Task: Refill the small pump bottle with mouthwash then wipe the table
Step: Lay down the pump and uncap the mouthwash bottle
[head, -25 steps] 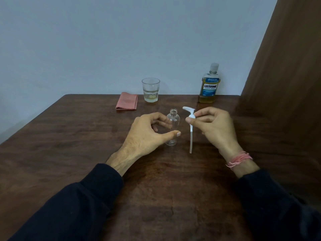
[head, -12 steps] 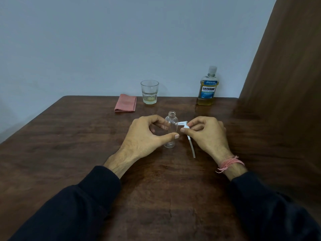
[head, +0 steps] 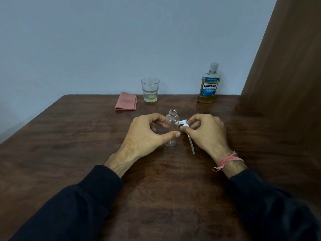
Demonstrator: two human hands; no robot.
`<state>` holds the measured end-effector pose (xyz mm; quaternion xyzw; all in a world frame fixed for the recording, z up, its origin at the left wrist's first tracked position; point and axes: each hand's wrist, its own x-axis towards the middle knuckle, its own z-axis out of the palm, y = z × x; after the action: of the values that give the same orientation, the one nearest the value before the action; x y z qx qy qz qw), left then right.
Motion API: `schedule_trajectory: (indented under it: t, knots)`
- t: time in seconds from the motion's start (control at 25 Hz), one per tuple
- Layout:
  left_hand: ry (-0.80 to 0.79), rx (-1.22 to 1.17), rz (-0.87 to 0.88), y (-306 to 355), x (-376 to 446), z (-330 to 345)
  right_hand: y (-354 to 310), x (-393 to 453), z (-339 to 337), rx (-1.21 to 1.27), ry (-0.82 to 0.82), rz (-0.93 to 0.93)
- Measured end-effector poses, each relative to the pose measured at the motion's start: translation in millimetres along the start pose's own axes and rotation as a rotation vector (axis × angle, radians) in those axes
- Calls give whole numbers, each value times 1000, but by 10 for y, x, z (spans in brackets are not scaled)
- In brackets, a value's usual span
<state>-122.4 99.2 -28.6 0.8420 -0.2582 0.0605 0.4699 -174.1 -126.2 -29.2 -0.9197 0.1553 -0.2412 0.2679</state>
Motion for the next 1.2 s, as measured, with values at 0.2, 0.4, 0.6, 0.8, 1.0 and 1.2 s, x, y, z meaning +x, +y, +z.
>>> schedule_trajectory:
  t: [0.2, 0.4, 0.6, 0.8, 1.0, 1.2]
  knots:
    - [6, 36, 10, 64, -20, -21, 18, 11, 11, -30, 1, 10]
    - [5, 52, 17, 97, -42, -23, 36, 24, 14, -51, -3, 12]
    - [10, 63, 19, 126, -43, -67, 46, 38, 5, -53, 19, 8]
    - [203, 30, 175, 157, -100, -103, 21, 36, -57, -16, 83, -5]
    - [344, 182, 517, 443, -209, -57, 27, 22, -211, 241, 222, 52]
    - [142, 251, 455, 1128, 245, 38, 230, 275, -338, 610, 148, 176]
